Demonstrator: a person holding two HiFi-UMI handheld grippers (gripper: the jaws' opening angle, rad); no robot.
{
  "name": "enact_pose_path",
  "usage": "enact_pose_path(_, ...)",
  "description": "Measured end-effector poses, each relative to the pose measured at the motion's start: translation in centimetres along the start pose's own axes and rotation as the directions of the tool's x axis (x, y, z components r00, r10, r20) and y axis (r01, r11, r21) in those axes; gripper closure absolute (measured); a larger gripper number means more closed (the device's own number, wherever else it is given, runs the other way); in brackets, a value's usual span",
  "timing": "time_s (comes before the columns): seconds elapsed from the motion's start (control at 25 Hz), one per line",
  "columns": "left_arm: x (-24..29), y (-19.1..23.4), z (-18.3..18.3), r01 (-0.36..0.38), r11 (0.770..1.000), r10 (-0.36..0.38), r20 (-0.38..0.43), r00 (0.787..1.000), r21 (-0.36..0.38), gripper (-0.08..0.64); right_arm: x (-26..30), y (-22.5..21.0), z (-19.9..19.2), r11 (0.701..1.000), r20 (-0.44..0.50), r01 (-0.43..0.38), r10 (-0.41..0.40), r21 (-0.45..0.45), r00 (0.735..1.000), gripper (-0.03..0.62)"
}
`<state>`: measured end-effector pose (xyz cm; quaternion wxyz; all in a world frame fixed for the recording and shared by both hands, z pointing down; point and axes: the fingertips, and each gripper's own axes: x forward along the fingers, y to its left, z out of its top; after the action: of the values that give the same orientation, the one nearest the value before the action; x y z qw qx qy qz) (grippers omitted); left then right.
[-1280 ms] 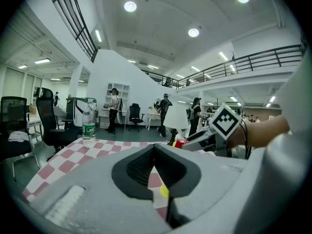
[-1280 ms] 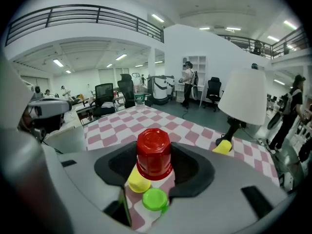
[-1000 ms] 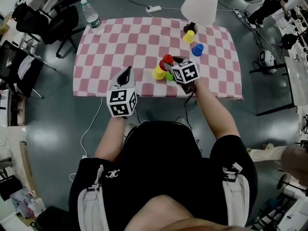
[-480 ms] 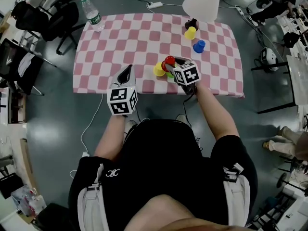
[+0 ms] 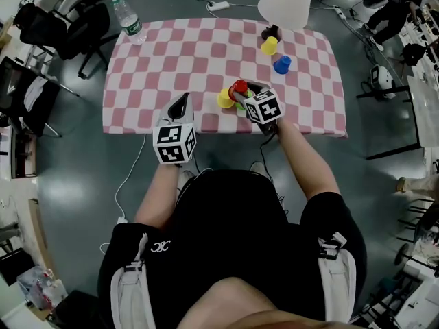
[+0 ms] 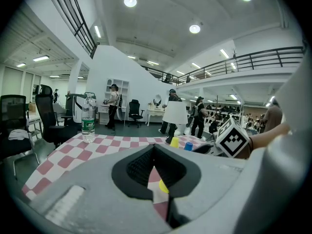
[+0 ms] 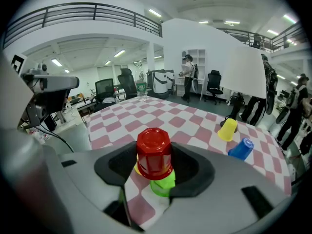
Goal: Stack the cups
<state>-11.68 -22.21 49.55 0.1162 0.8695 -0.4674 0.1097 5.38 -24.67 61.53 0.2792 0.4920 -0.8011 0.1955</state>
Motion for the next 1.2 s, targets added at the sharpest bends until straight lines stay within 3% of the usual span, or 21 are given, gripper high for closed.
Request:
enact_pose_path(0.48, 0.0, -0.4, 0.2, 0.008, 1.000, -0.008, 0.001, 1.000, 0.008, 0.545, 0.3, 0.4, 0.0, 1.000, 0.007, -0.021, 0.021, -0.009, 1.000, 0.363)
enact_pose_path(0.84, 0.2, -0.5, 0.8, 0.011, 1.000, -0.011, 0.011, 1.000, 0.012, 0.545, -2.2, 0.4, 3.3, 1.000, 0.163, 0.011, -0.010, -0.005, 0.987, 0.344)
enact_pose_path(0.96, 0.5, -0.9, 1.2, 0.020, 1.000, -0.021, 0.015, 1.000, 0.017, 0.545, -4.2, -0.1, 5.6, 0.999, 0.274, 0.045, -0.048, 0.018, 0.961, 0.345)
enact_pose_path(1.04, 0.8, -1.2, 1.6, 0.027, 0.999, -0.027, 0.020, 0.999, 0.020, 0.545, -6.0, -0.8, 7.2, 0.996, 0.357, 0.082, -0.090, 0.039, 0.930, 0.351)
enact_pose_path(1.2, 1.5, -1.8, 2.4, 0.038, 0.999, -0.039, 0.031, 0.999, 0.019, 0.545, -10.5, -3.8, 9.8, 0.961, 0.506, 0.247, -0.276, 0.126, 0.817, 0.388)
